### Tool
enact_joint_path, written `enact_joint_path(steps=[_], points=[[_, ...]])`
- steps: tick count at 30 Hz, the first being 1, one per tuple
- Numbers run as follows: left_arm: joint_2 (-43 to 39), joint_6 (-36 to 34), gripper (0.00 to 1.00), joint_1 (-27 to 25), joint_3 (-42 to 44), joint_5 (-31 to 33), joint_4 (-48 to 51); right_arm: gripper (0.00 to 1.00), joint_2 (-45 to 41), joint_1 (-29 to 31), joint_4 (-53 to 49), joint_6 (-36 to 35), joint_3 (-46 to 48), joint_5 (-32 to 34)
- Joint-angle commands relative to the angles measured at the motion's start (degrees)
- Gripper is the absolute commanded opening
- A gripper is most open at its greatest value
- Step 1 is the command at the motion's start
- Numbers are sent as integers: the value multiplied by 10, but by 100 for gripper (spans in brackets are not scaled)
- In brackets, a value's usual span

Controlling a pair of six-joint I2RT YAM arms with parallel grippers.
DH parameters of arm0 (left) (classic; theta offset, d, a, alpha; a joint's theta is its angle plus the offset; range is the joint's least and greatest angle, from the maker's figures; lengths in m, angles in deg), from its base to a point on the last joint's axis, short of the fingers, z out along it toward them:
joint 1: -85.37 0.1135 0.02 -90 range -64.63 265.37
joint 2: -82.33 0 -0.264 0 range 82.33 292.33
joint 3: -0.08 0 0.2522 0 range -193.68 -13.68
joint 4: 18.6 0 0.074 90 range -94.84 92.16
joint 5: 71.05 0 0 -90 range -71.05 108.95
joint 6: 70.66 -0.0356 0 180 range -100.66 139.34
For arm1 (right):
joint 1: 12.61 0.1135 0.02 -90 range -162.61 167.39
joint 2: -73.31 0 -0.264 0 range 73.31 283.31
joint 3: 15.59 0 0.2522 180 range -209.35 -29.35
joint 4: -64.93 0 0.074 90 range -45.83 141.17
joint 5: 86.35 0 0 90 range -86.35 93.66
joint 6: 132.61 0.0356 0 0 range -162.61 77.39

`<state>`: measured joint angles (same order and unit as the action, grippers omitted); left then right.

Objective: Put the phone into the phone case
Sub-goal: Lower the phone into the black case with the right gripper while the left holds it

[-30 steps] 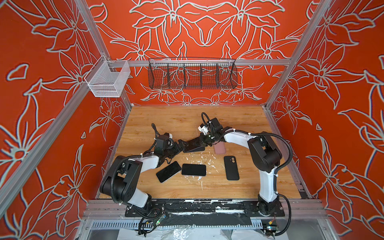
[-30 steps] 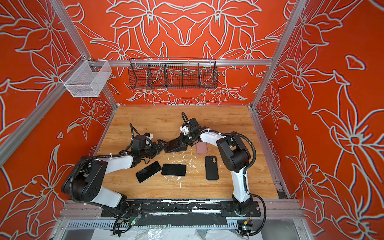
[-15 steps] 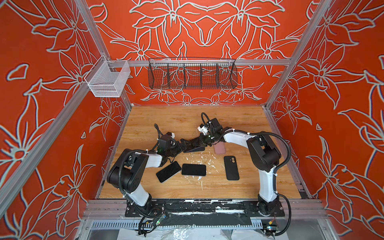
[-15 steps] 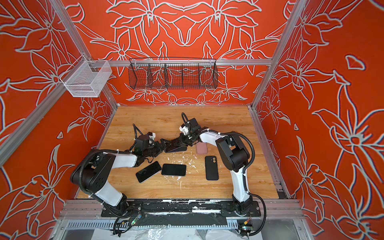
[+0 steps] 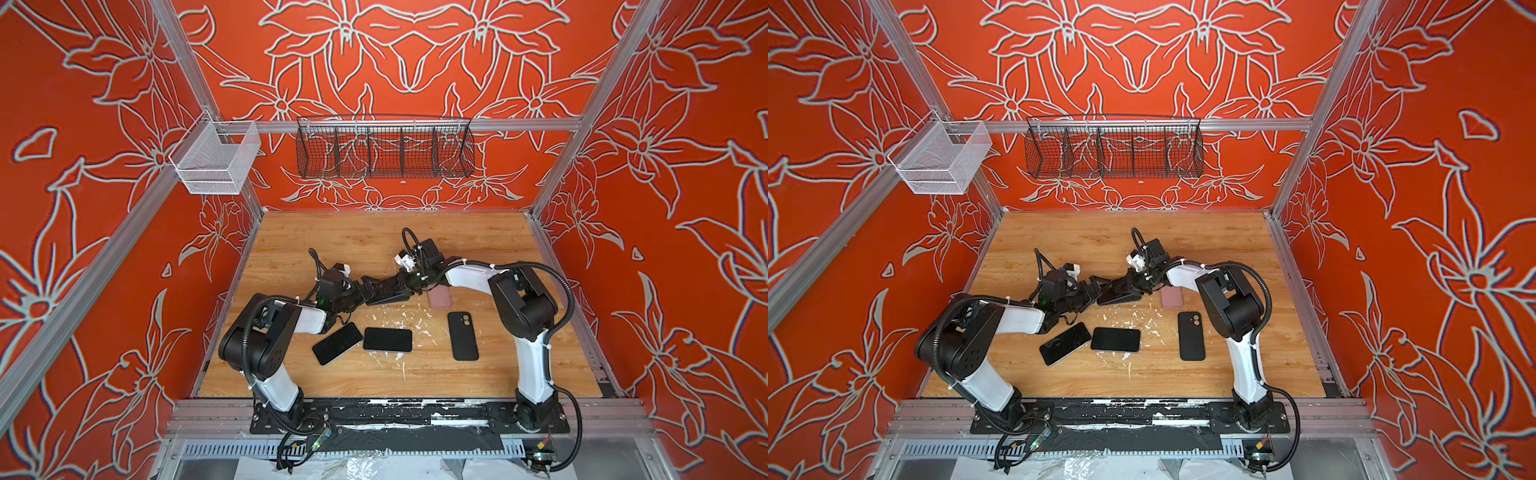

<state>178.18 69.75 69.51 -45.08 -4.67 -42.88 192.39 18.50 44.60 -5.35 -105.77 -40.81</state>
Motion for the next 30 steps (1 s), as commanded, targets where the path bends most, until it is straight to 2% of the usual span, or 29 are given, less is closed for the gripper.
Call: enact_joint_path(steps=[1, 10, 19, 30], points=[[9, 4, 98, -5, -3, 0, -7, 19, 33, 11, -31, -5, 21, 29], [15, -7, 98, -5, -18, -8, 2, 30, 39, 16, -32, -11, 21, 29], [12, -9, 98, -5, -22, -11, 7, 46, 17, 16, -60, -26, 3, 54], [4, -2, 98, -5, -6, -5, -13, 59, -12, 17, -162, -76, -50, 141]])
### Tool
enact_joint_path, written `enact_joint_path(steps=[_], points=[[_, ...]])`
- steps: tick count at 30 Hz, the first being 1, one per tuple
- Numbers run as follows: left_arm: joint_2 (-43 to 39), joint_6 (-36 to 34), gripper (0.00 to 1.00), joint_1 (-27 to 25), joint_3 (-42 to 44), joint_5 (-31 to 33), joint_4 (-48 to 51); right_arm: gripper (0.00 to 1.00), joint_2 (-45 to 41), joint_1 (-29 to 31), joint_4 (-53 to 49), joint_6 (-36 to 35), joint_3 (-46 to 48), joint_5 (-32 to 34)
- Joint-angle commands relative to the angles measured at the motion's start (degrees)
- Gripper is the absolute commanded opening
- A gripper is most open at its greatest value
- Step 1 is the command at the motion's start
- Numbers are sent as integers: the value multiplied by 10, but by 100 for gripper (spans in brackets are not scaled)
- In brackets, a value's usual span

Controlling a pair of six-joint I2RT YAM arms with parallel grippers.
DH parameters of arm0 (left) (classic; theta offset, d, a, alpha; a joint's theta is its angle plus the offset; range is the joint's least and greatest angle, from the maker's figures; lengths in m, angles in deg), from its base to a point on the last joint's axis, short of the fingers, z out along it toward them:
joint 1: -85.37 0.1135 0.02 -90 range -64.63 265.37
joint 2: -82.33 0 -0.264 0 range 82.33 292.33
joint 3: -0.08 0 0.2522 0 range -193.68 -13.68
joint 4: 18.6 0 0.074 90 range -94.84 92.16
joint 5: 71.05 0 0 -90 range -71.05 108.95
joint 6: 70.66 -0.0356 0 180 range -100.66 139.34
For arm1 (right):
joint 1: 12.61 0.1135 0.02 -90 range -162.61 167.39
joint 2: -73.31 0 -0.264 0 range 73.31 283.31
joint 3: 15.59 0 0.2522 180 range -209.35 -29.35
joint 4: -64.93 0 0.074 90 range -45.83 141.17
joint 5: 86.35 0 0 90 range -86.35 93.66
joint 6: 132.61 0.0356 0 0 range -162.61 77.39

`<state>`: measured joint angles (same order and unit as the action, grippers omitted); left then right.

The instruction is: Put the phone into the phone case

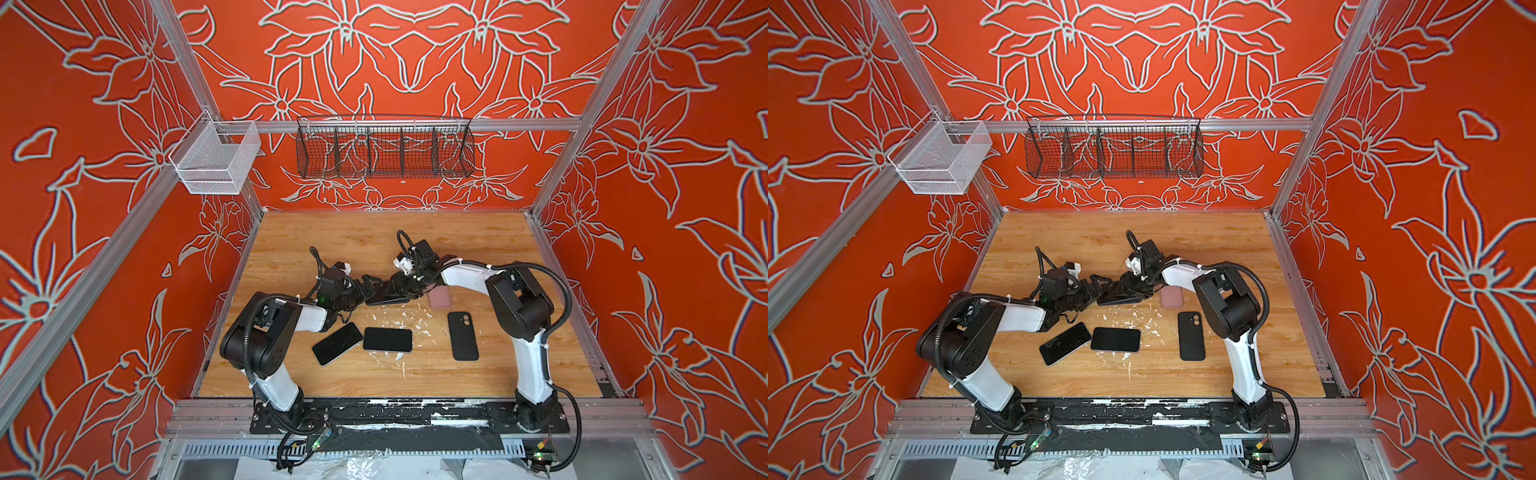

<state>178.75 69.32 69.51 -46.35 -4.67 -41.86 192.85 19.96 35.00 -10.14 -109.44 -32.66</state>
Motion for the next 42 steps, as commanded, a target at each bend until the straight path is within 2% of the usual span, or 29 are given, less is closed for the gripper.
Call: enact_joint_path(steps=[1, 5, 19, 29, 39, 42], points=[[-3, 3, 98, -5, 8, -4, -26, 61, -18, 3, -75, -33, -17, 66], [-3, 5, 98, -5, 10, -3, -34, 66, -25, 6, -101, -52, -32, 84], [5, 3, 98, -5, 5, -2, -45, 65, -41, 17, -125, -74, -35, 152], [8, 5, 98, -5, 5, 0, -53, 67, -32, 46, -156, -92, -56, 228], [8, 5, 98, -5, 4, -1, -53, 68, -7, 55, -157, -87, -73, 229], [6, 4, 98, -5, 5, 1, -49, 71, -9, 54, -166, -84, -78, 239]])
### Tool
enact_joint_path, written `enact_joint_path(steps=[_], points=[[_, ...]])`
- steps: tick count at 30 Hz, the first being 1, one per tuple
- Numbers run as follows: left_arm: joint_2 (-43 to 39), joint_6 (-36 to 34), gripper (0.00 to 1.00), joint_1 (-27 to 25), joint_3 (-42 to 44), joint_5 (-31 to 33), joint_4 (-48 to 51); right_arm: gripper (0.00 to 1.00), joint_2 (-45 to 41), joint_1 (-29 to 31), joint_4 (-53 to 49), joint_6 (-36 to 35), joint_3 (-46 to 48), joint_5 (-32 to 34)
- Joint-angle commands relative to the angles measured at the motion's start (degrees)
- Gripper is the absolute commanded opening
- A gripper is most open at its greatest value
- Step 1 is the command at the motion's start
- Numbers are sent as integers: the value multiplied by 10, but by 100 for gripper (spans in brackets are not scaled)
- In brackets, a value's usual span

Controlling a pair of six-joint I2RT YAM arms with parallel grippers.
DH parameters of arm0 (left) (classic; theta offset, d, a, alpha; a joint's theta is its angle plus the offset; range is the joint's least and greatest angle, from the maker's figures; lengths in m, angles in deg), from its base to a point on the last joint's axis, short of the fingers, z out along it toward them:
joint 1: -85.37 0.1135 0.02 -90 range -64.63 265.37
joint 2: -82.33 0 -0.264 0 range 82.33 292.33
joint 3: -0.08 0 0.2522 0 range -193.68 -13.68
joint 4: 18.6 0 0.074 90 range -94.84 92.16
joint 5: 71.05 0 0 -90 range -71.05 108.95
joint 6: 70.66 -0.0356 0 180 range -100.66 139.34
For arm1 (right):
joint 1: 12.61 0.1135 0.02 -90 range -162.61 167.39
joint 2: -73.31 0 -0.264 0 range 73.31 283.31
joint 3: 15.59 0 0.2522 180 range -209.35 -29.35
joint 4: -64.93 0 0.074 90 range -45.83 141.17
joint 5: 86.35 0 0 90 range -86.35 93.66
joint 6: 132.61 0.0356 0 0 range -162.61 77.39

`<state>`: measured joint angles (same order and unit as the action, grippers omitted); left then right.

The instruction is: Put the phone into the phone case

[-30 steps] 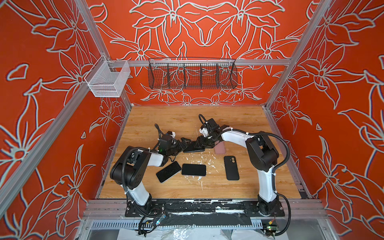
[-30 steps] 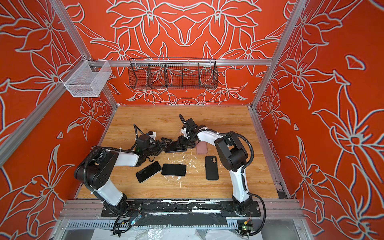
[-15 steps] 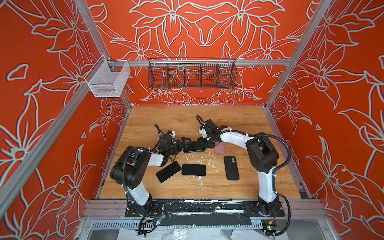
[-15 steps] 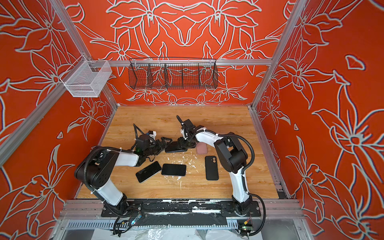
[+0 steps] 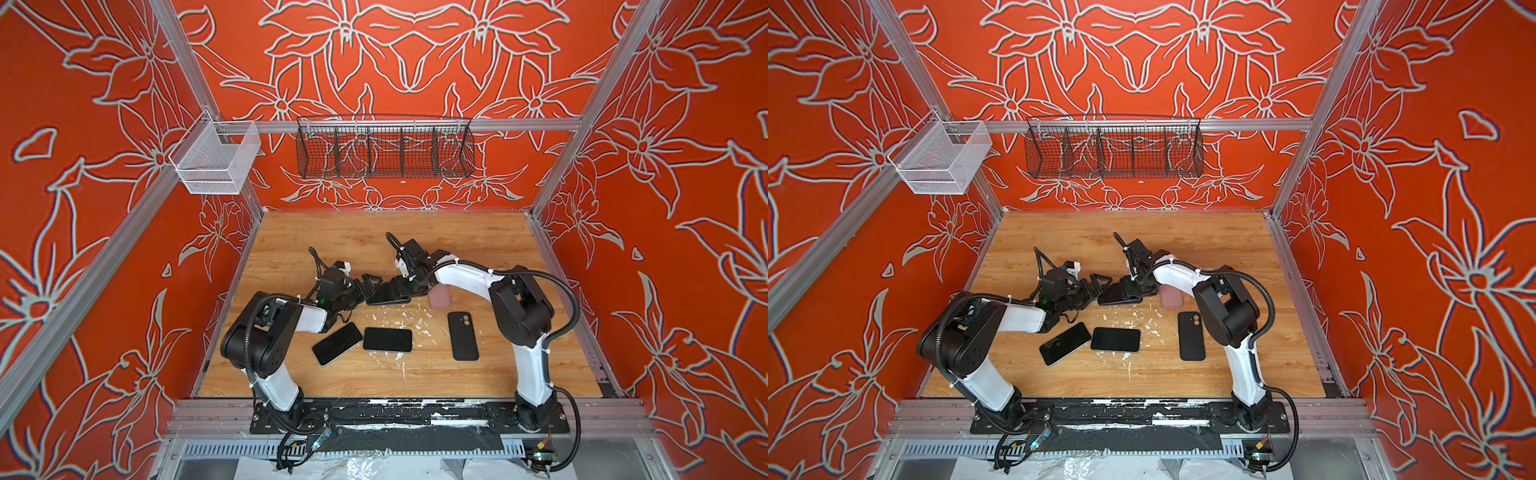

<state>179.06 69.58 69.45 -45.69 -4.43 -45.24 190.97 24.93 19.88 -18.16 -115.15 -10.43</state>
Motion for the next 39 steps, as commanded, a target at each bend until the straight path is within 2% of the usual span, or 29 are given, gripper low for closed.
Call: enact_joint_path(steps=[1, 11, 20, 24, 31, 36, 39], points=[[2, 0, 98, -4, -2, -2, -15, 72, 9, 5, -20, -5, -26, 17], [-8, 0, 98, -4, 0, 8, -1, 80, -8, 4, -48, -22, -55, 42], [-13, -6, 96, -4, -15, 18, 55, 75, -2, 3, -44, -22, -44, 51], [-20, -14, 92, -3, -30, 28, 113, 73, 3, 3, -46, -18, -39, 56], [-58, -44, 91, -3, -47, 66, 194, 73, 2, 3, -39, -8, -22, 65], [-58, -57, 91, -3, -63, 43, 223, 71, -16, -5, -15, 15, 7, 58], [-44, -59, 90, -3, -70, 19, 222, 72, -18, -14, 15, 21, 24, 18]])
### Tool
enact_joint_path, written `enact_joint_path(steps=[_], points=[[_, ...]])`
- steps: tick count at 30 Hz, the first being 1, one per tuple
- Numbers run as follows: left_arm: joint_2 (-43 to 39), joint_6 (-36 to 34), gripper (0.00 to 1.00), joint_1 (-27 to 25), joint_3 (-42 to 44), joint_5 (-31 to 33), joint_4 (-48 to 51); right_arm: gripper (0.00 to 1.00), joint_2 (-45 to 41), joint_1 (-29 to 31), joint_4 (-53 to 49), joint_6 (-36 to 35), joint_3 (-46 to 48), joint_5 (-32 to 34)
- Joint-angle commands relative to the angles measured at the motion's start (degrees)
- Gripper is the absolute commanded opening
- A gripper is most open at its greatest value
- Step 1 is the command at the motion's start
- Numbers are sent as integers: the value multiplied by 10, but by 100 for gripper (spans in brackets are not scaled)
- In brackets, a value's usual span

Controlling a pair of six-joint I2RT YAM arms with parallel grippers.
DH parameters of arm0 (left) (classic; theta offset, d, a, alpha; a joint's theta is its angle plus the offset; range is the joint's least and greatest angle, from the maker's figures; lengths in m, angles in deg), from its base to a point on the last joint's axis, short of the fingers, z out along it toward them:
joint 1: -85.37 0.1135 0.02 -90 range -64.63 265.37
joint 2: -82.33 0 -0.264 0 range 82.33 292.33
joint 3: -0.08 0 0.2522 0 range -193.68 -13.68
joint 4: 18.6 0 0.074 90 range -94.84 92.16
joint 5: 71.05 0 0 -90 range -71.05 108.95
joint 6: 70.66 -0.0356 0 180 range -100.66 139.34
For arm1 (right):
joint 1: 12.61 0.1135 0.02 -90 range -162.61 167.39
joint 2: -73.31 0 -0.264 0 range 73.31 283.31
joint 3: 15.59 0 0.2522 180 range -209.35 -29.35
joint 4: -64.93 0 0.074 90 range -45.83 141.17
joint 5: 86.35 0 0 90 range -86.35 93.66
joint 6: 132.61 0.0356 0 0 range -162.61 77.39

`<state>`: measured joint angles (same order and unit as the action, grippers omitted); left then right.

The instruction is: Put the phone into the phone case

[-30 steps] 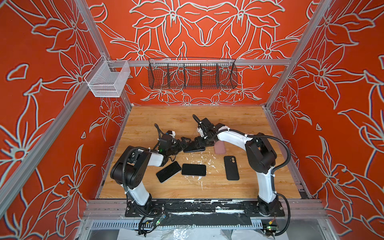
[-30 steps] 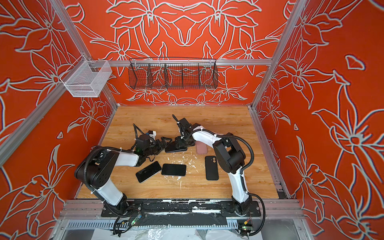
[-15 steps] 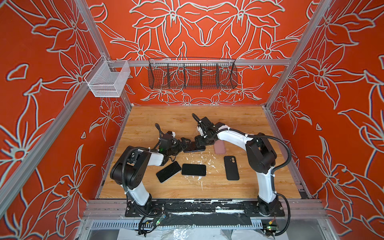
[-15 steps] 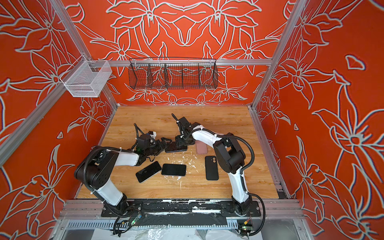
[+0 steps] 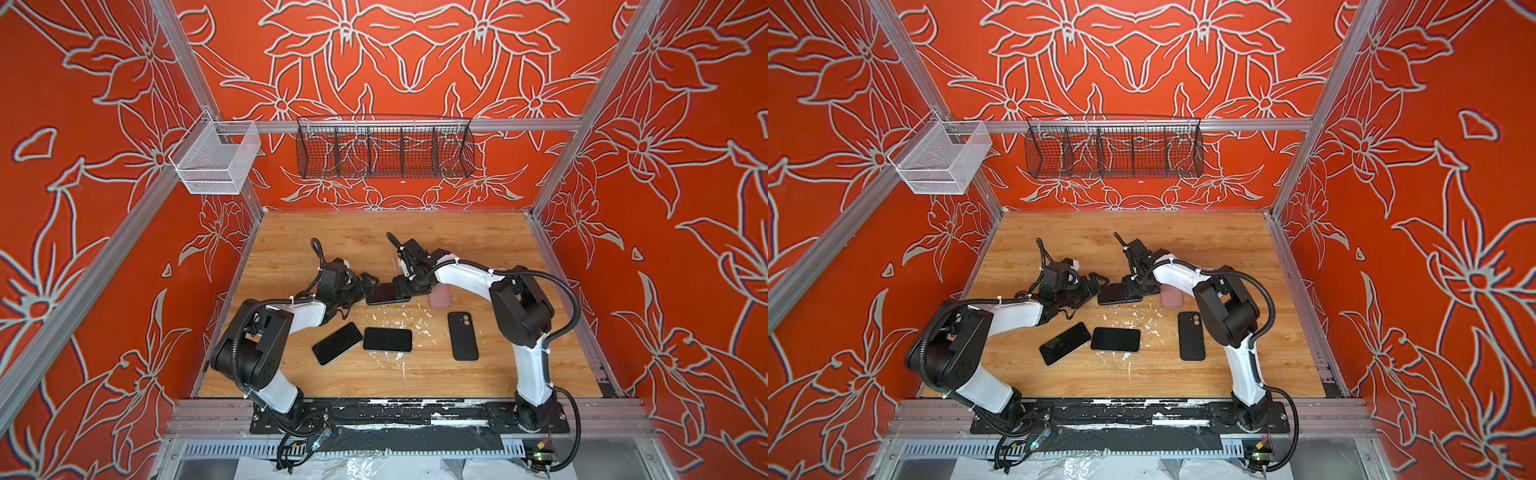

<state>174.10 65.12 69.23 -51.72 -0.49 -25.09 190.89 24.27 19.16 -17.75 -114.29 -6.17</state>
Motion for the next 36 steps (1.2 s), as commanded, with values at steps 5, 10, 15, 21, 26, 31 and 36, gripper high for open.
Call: enact_joint_path(steps=[5, 10, 15, 21, 26, 31, 36], points=[[20, -10, 90, -1, -12, -35, 18, 72, -16, -20, 58, 31, 44, -66], [37, -6, 89, -1, -17, -46, 11, 71, -9, -23, 63, 19, 53, -83], [55, 3, 89, -1, -18, -54, -6, 71, -1, -22, 69, 8, 66, -93], [75, 8, 88, -1, -14, -74, -48, 71, 8, -22, 102, 13, 83, -133], [86, 11, 84, -1, -12, -100, -90, 70, 18, -22, 105, 16, 81, -140], [89, 11, 77, -1, -23, -130, -107, 69, 24, -23, 109, 19, 85, -141], [83, 12, 72, -1, -24, -144, -112, 69, 19, -23, 125, 25, 93, -149]])
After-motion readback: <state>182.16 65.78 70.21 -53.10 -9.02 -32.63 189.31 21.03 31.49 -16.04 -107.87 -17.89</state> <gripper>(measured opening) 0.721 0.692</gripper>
